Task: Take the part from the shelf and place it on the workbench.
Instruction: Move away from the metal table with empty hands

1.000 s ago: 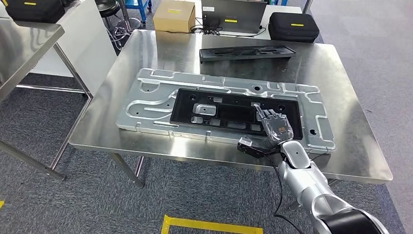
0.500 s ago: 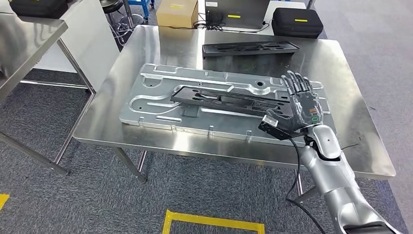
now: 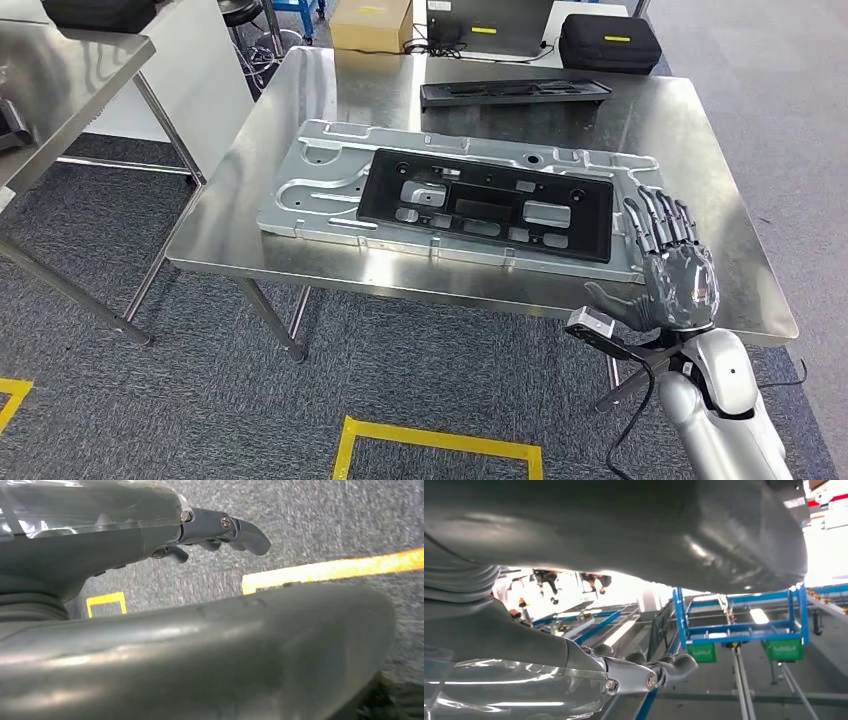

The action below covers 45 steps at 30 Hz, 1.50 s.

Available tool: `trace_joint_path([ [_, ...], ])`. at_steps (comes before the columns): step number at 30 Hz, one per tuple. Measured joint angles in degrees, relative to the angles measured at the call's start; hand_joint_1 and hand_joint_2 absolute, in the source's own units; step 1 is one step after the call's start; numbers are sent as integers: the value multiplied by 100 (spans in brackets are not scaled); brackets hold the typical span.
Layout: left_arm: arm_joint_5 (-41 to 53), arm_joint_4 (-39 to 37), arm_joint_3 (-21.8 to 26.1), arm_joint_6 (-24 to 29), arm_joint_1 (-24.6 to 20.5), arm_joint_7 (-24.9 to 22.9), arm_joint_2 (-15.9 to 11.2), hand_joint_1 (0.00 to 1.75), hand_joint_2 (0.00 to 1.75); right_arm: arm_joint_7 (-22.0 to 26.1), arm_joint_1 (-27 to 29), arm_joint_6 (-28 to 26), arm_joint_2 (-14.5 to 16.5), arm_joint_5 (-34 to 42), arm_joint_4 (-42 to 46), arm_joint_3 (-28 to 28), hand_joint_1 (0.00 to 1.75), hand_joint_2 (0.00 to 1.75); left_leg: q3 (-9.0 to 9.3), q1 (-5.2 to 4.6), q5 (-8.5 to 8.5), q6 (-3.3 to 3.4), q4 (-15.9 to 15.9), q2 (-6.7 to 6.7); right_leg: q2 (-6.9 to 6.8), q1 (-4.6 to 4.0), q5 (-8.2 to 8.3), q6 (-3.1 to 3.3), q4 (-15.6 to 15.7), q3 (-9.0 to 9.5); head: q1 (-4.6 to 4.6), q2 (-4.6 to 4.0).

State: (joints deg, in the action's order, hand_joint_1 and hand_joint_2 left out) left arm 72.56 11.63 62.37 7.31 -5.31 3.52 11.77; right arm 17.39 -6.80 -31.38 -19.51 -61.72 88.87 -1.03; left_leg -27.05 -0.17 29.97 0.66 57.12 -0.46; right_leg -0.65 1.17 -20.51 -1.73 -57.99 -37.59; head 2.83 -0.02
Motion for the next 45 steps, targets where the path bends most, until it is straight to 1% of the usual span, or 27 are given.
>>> trace_joint_path([
  [2,-5,-1,11,4,-3,8,-1,0,0,13,286,-105,21,-6,233,-76,0,0,-78,12,-155,86,-57,16,11,16,-70,-63,-23,-53,-1,0],
  [4,-13,-2,28,11,-6,-1,-3,0,0,39,646,-260,114,-14,496,-169,0,0,-219,29,-332,157,-117,28,34,21,-564,-95,-420,-199,-2,0],
  [6,-30,-2,42,21,1,-34,-4,0,0,38,1005,-361,295,-11,698,-253,0,0,-392,13,-463,181,-117,29,49,16,-1121,-117,-1139,-347,-3,0],
  [7,-42,-2,48,25,4,-60,-3,0,0,15,1176,-379,406,15,756,-295,0,0,-483,5,-518,180,-103,32,51,16,-1229,-126,-1431,-362,-3,0],
  [8,-52,-2,51,32,6,-82,-2,0,0,-6,1330,-365,528,93,787,-340,0,0,-575,0,-570,173,-82,36,51,16,-1199,-129,-1560,-296,-3,0],
  [9,-61,-2,54,39,7,-98,-2,0,0,1,1462,-301,659,271,796,-404,0,0,-669,-1,-615,161,-52,40,51,16,-1076,-127,-1489,-129,-3,0],
  [11,-65,-2,59,55,3,-109,1,0,0,117,1637,-23,938,861,762,-598,0,0,-827,-2,-689,123,28,44,46,14,-888,-95,-820,465,-3,0],
  [13,-64,-2,63,66,-2,-104,8,0,0,321,1719,388,1244,1528,643,-897,0,0,-900,-11,-749,66,94,52,47,-17,-972,-23,-97,985,1,0],
  [15,-63,-2,70,72,-4,-97,16,0,0,536,1780,668,1544,1931,442,-1226,0,0,-907,-10,-827,-5,93,58,51,-57,-1026,55,144,1111,6,0],
  [17,-63,-2,80,75,2,-94,17,0,0,692,1828,758,1783,2046,262,-1475,0,0,-943,2,-807,-76,119,53,37,-37,-914,141,167,1031,9,0],
  [18,-63,-2,85,77,6,-94,17,0,0,729,1840,788,1880,2057,200,-1564,0,0,-996,9,-641,-106,235,48,31,-23,-841,187,183,967,9,0],
  [21,-49,-2,92,78,6,-89,16,0,0,597,1847,1073,2127,2178,34,-1790,0,0,-1228,40,232,-178,1179,43,25,-18,-620,247,187,704,10,0],
  [22,-29,-2,92,75,4,-81,16,0,0,500,1828,1241,2214,2281,-85,-1895,0,0,-1257,46,365,-194,1501,44,23,-22,-550,241,179,611,10,0],
  [24,27,-2,88,66,1,-59,16,0,0,413,1704,1485,2382,2499,-575,-2198,0,0,-1095,52,201,-203,1675,44,14,-29,-422,223,150,428,10,0],
  [26,86,-2,76,61,-11,-28,13,0,0,605,1438,1539,2495,2687,-1485,-2621,0,0,-552,54,-80,-168,1063,38,10,-33,-309,190,108,262,10,0],
  [28,133,-2,57,61,-48,1,10,0,0,865,1100,1572,2526,2910,-2672,-3094,0,0,30,32,-30,-109,196,21,19,-44,-202,133,81,159,10,0],
  [29,149,-2,47,60,-69,9,9,0,0,897,940,1630,2524,3046,-3283,-3331,0,0,170,14,46,-77,-60,14,24,-51,-146,98,85,140,10,0],
  [31,168,-3,37,59,-90,6,9,0,0,670,692,1794,2518,3320,-4410,-3794,0,0,163,-2,12,8,-179,31,40,-51,-43,24,119,125,9,0],
  [32,170,-4,34,58,-96,1,9,0,0,471,613,1868,2516,3429,-4875,-4003,0,0,120,4,-51,60,-197,61,51,-43,-73,-7,99,95,9,0],
  [34,172,-7,33,59,-106,-10,8,0,0,41,539,1985,2522,3601,-5631,-4355,0,0,-20,29,-199,164,-226,129,65,-23,-477,-51,-203,-45,9,0],
  [36,178,-7,33,60,-107,-29,6,0,0,-335,491,2066,2541,3736,-6201,-4628,0,0,-196,15,-332,206,-219,205,65,-10,-1105,-83,-910,-247,8,0],
  [37,185,-7,32,60,-102,-43,5,0,0,-485,464,2083,2549,3781,-6419,-4745,0,0,-288,7,-396,202,-208,254,65,-3,-1276,-102,-1278,-311,8,0],
  [38,192,-7,32,59,-97,-58,5,0,0,-602,439,2082,2554,3815,-6607,-4858,0,0,-384,2,-459,193,-191,307,63,6,-1298,-120,-1537,-312,8,0],
  [39,196,-7,31,58,-94,-71,5,0,0,-675,418,2077,2556,3835,-6754,-4954,0,0,-483,3,-514,179,-164,360,56,16,-1182,-135,-1615,-223,8,0],
  [41,201,-7,31,59,-96,-84,5,0,0,-756,378,2070,2557,3850,-6971,-5094,0,0,-669,14,-597,134,-77,458,-39,35,-863,-160,-1171,262,8,0],
  [43,208,-7,30,60,-97,-92,2,0,0,-808,302,2067,2557,3855,-7120,-5176,0,0,-805,5,-647,73,41,557,-236,19,-890,-139,-304,903,9,0],
  [45,221,-7,29,61,-96,-104,-2,0,0,-848,234,2063,2557,3856,-7237,-5237,0,0,-863,-9,-710,3,104,672,-300,-21,-1041,-48,168,1171,11,0],
])
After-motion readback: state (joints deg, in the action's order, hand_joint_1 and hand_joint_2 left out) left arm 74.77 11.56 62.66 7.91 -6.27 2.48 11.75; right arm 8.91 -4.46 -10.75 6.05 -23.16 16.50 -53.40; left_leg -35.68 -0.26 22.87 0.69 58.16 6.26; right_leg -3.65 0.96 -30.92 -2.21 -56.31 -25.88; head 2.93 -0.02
